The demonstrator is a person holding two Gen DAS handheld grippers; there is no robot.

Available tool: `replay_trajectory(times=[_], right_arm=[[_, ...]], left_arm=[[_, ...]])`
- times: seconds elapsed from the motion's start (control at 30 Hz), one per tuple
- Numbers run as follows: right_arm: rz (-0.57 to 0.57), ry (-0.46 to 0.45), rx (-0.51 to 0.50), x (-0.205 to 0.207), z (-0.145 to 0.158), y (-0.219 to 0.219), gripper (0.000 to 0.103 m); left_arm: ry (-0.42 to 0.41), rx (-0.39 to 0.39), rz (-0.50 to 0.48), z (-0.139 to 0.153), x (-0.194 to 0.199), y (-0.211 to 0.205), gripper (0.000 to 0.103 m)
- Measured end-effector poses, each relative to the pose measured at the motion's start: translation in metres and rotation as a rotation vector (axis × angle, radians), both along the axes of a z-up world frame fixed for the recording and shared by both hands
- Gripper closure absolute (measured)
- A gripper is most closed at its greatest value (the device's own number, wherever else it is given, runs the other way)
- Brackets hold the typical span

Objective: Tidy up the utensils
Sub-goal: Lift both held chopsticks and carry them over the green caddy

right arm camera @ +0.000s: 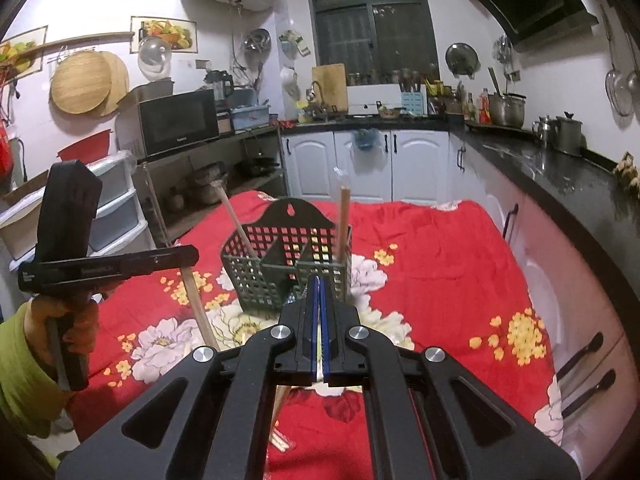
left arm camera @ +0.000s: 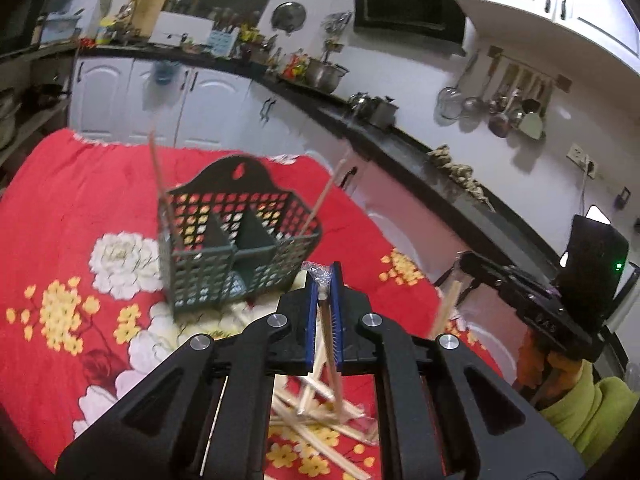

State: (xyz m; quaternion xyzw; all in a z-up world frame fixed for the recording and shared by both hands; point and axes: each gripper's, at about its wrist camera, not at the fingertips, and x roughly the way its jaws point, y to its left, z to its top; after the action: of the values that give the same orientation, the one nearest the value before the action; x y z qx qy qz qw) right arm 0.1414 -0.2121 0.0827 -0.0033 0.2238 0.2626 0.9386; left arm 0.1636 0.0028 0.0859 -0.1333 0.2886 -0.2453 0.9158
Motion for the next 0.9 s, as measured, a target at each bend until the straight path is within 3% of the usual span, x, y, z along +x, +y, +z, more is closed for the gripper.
replay_trajectory(times=[0.5,0.9], right_arm=[[0.012,-0.078,0.032,0.002,0.034,0.003,0.102],[0.05,-0.143,0.086,0.011,0.066,0.018,0.102]], left_arm=[[-0.116,0.013,-0.032,0.054,0.001,-0.013,0.1],[-0.201,0.047,0.068,0.094,0.017,0.008,0.1]])
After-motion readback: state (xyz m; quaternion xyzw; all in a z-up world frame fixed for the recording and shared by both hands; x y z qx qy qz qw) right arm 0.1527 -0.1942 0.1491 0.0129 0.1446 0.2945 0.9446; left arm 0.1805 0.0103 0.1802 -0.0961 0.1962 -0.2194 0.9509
